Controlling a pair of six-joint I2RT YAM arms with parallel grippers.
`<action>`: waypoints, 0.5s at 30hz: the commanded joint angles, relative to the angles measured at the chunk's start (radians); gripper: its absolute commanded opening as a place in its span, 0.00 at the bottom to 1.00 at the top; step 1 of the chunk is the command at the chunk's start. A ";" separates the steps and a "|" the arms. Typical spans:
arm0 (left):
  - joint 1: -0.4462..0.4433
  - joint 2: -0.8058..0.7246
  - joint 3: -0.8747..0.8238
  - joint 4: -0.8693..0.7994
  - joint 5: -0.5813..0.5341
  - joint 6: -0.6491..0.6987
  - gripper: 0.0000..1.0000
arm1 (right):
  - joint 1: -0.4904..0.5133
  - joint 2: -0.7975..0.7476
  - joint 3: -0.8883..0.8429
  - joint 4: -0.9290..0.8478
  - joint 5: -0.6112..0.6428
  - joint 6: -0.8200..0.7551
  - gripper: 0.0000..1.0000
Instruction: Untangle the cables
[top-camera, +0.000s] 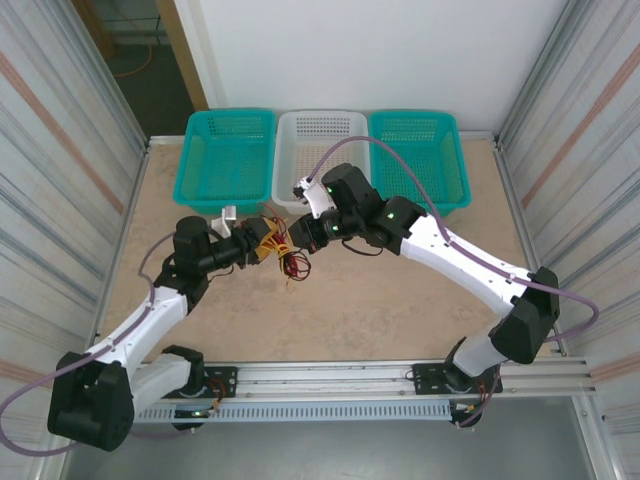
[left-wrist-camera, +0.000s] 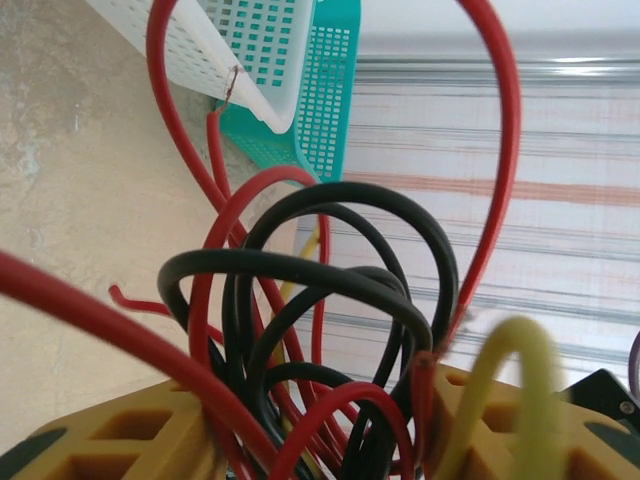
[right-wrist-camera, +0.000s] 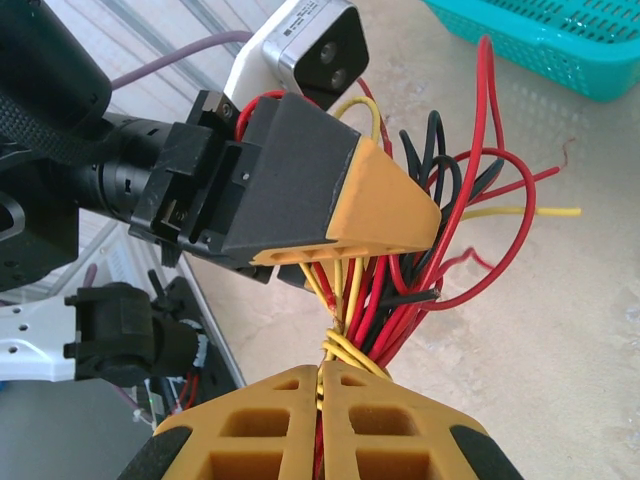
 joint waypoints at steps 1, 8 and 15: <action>0.002 0.013 0.034 0.040 0.039 0.011 0.32 | 0.007 0.008 0.037 0.033 -0.023 -0.023 0.00; 0.011 0.035 0.084 0.050 0.059 0.072 0.05 | 0.009 0.003 0.035 0.026 -0.008 -0.013 0.00; 0.013 0.052 0.168 -0.026 0.013 0.156 0.00 | 0.001 -0.073 0.045 -0.022 0.234 0.023 0.73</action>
